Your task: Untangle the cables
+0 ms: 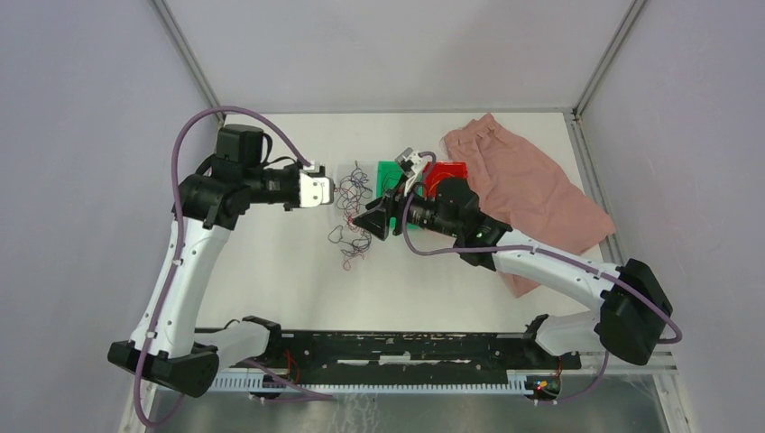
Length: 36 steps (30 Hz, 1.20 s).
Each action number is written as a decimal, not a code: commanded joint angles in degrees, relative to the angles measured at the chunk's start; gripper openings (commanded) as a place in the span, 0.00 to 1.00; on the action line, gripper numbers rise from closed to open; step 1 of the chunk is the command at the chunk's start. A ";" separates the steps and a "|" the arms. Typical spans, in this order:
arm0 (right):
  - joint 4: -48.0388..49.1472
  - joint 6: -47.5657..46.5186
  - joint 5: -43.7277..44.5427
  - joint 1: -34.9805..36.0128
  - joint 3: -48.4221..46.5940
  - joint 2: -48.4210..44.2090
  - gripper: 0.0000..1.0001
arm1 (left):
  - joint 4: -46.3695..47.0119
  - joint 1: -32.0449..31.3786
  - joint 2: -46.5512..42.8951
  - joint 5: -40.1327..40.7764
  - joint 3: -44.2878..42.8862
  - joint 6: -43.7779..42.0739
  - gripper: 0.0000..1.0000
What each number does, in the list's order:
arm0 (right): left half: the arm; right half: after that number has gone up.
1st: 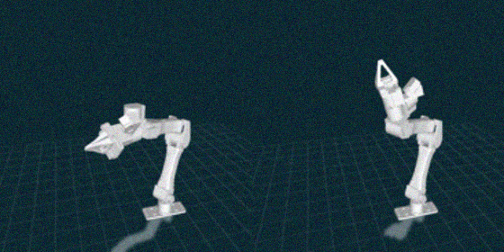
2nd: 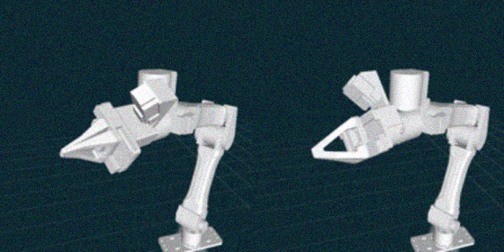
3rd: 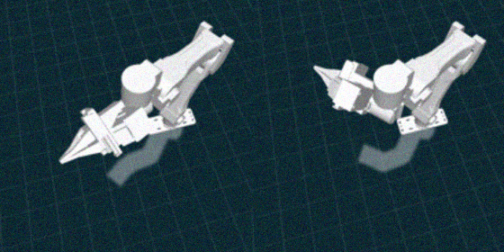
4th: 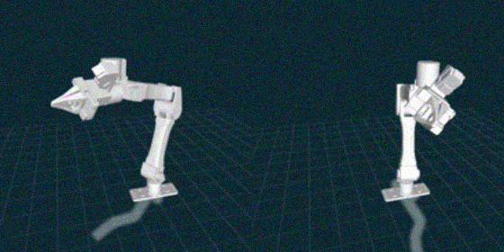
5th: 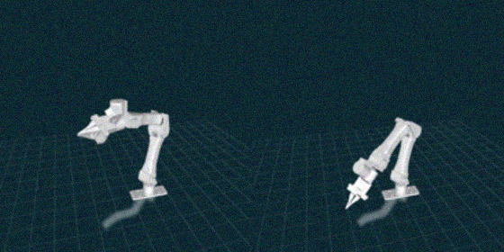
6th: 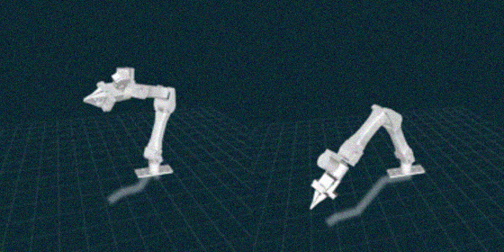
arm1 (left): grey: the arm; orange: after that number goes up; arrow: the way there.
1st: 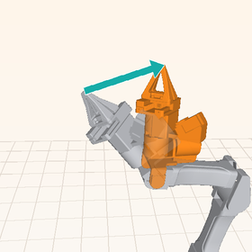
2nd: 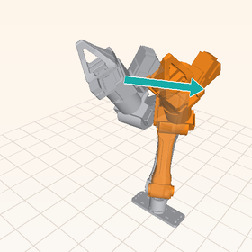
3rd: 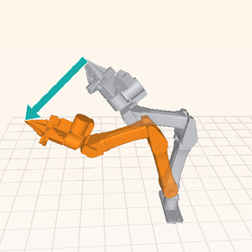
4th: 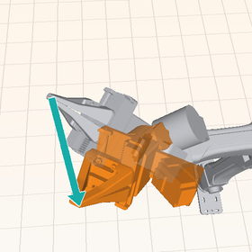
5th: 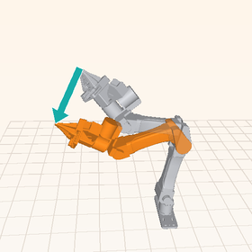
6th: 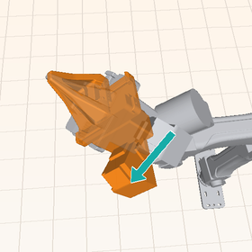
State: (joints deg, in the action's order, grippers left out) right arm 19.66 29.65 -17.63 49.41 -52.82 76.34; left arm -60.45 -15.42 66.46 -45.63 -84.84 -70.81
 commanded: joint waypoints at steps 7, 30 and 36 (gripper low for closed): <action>-0.13 -9.25 6.19 3.54 -5.64 0.83 0.65 | 3.37 -6.06 -2.64 -2.15 -8.08 10.33 0.03; 10.28 -0.73 8.59 5.67 7.26 8.10 0.35 | 27.17 -7.84 -2.51 1.74 -18.27 24.84 0.03; 12.96 0.14 9.12 5.70 11.15 10.06 0.37 | 33.09 -7.78 -1.76 4.65 -21.49 26.70 0.03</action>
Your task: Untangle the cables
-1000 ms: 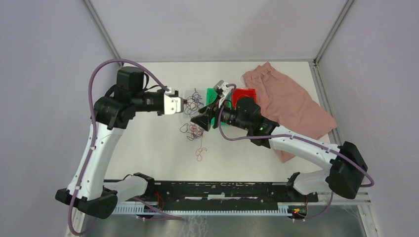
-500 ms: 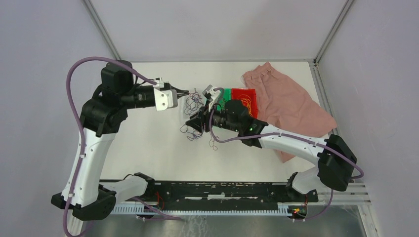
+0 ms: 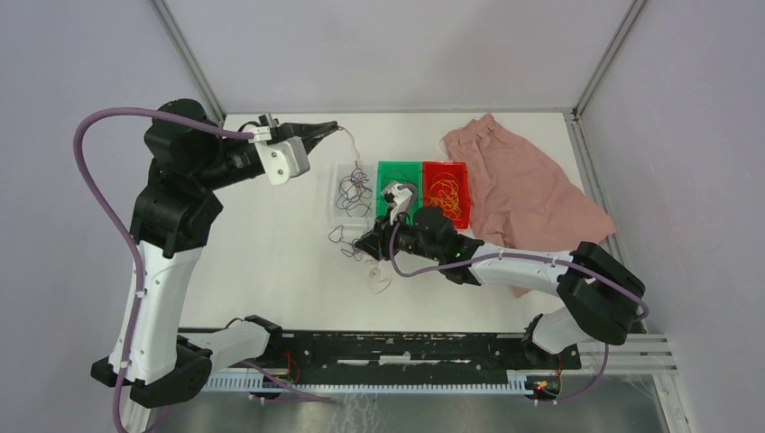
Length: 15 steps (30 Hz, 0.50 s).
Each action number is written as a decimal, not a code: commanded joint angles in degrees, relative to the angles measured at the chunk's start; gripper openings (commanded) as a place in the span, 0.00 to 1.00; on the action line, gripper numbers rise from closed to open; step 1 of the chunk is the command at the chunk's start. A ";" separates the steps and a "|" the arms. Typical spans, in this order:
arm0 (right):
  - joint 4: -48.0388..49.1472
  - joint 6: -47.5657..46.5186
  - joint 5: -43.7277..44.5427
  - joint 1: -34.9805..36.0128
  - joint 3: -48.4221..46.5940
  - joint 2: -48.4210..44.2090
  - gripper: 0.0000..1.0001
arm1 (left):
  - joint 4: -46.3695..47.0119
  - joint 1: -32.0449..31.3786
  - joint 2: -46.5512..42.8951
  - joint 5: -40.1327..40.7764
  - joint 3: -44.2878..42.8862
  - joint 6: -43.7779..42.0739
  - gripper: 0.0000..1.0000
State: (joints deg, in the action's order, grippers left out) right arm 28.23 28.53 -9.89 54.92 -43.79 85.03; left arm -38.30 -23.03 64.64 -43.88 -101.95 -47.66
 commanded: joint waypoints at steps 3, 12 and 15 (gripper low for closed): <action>5.68 1.98 2.07 0.24 3.93 2.07 0.41 | 15.58 -0.19 0.43 6.30 -5.28 4.12 0.03; 8.23 3.83 4.66 0.71 6.62 3.76 0.38 | 34.97 -0.20 1.49 21.26 -5.35 6.87 0.03; 9.17 4.51 5.25 1.00 7.40 4.39 0.37 | 38.82 -0.20 1.74 23.29 -5.50 6.81 0.03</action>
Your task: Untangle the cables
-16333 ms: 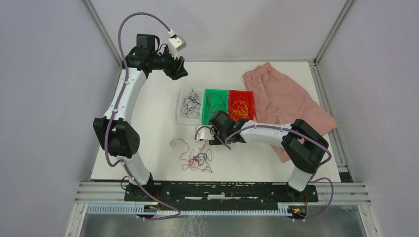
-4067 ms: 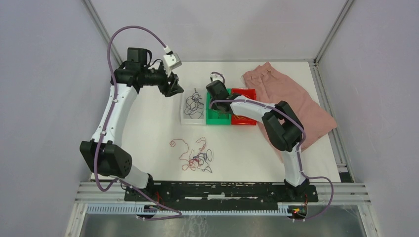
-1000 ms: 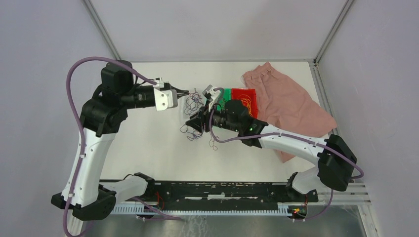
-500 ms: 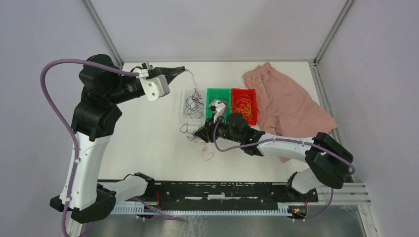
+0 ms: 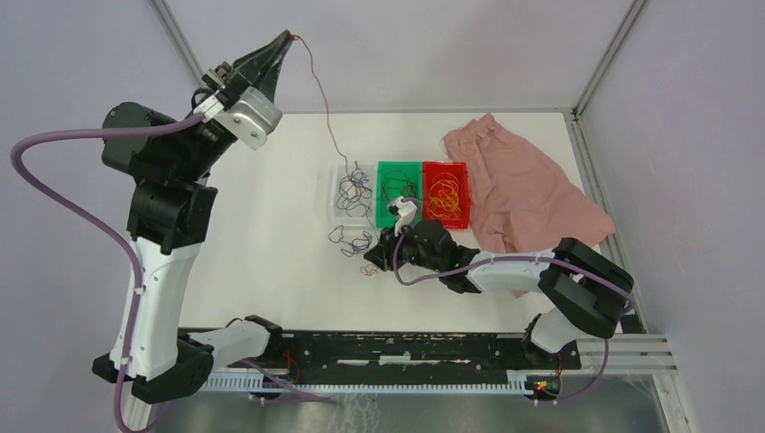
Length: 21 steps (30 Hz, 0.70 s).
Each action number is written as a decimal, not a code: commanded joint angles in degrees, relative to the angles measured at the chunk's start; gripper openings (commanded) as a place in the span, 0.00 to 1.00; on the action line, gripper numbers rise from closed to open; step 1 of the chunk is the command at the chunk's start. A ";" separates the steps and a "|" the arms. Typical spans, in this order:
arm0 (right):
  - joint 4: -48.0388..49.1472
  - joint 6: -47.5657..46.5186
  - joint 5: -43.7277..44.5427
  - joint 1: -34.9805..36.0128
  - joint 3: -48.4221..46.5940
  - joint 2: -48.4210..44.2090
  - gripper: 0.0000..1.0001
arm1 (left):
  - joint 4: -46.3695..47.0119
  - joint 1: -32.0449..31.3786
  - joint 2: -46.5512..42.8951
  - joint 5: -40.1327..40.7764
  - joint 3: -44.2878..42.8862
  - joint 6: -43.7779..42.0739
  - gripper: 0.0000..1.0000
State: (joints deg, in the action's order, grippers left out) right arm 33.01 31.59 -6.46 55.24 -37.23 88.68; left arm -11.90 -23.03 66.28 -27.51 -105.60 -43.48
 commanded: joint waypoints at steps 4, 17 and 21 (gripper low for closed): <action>5.76 2.25 2.68 1.05 1.86 1.62 0.40 | 17.70 -0.19 0.76 9.96 -3.01 2.17 0.03; 16.09 -0.08 3.70 3.27 6.62 2.55 0.63 | 27.58 -0.21 5.51 14.41 -12.33 -2.49 0.03; 19.91 -2.24 3.24 3.80 9.22 1.18 0.68 | 27.48 -0.18 8.72 15.64 -18.07 -3.61 0.03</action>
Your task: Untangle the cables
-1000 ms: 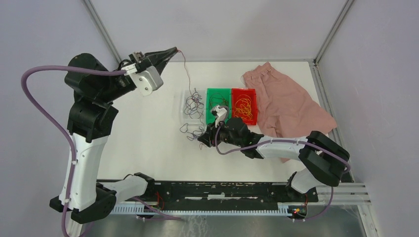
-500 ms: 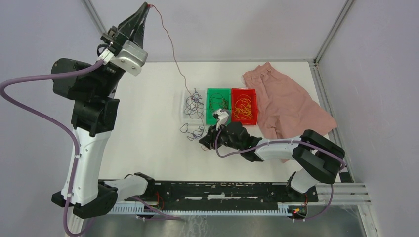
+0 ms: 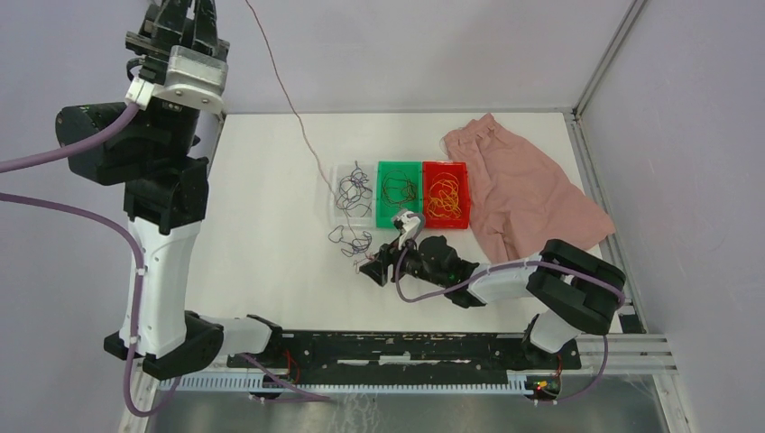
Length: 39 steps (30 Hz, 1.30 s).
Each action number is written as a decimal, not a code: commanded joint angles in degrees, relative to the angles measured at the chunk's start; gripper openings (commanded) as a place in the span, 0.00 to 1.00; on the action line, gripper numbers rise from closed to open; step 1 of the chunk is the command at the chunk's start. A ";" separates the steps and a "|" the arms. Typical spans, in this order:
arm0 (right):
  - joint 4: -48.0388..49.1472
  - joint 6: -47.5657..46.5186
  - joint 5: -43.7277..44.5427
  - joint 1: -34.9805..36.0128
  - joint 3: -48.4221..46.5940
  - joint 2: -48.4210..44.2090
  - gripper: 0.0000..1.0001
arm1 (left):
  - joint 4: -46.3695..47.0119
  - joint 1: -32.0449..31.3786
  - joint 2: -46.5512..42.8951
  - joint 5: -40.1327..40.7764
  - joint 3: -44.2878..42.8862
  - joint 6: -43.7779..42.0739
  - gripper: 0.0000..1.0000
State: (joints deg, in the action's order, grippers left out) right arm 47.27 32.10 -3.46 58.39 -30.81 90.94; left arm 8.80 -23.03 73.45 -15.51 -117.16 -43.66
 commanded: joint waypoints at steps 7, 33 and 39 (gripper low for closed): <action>7.65 -5.42 -0.75 0.93 4.49 -6.63 0.70 | 0.69 -0.22 -3.65 -0.78 3.91 -0.52 0.03; -20.99 -8.05 -11.35 -5.64 -14.81 -24.26 0.72 | -2.07 -0.20 -6.83 -4.61 7.31 2.70 0.03; -26.05 -11.59 -20.78 -5.68 -20.97 -16.04 0.73 | -2.03 -0.20 -6.82 -4.92 5.83 2.88 0.03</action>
State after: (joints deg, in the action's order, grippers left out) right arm 25.32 23.77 -16.29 52.75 -47.24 69.97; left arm 5.85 -23.03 67.31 -19.66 -109.43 -42.68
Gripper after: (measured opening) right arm 0.726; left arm 0.046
